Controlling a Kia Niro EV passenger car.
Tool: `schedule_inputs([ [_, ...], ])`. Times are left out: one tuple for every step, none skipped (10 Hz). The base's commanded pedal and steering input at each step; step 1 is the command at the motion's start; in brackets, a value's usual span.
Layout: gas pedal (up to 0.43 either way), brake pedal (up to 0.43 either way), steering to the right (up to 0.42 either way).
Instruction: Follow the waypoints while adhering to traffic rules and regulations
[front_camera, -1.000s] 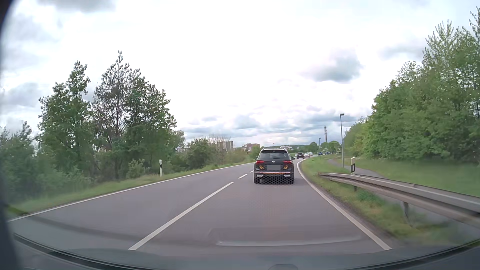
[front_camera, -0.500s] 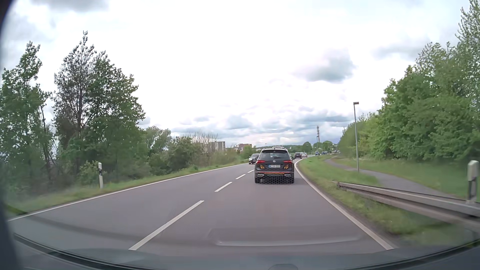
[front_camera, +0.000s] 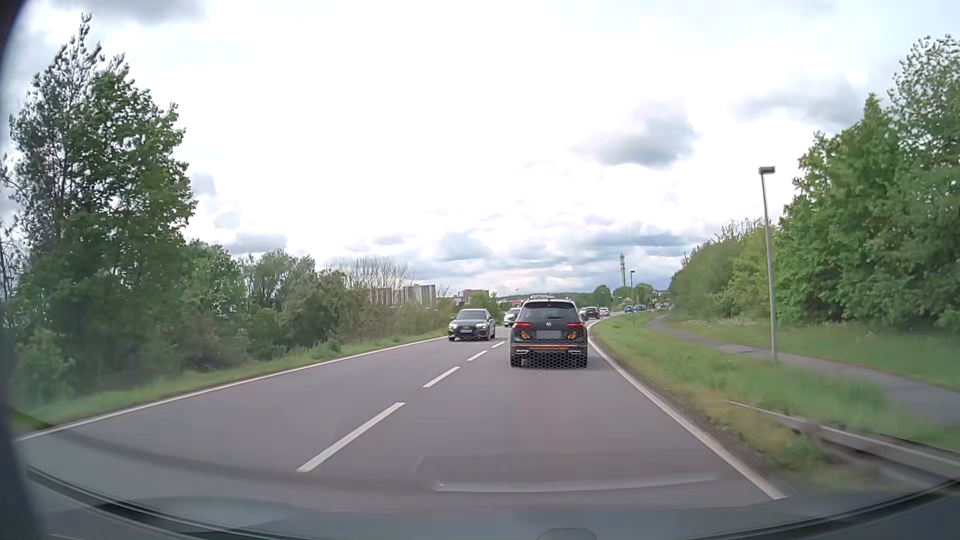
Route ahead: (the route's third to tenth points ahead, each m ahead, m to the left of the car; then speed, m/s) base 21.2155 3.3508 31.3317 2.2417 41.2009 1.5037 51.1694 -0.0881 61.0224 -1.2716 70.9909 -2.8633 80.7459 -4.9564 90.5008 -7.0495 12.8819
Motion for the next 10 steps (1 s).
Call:
schedule_inputs([
  [0.197, 0.0, 0.012],
  [0.209, 0.0, 0.012],
  [0.22, 0.0, 0.012],
  [0.22, 0.0, 0.012],
  [0.22, 0.0, 0.012],
  [0.22, 0.0, 0.012],
  [0.22, 0.0, 0.012],
  [0.22, 0.0, 0.012],
  [0.209, 0.0, 0.012],
  [0.209, 0.0, 0.012],
])
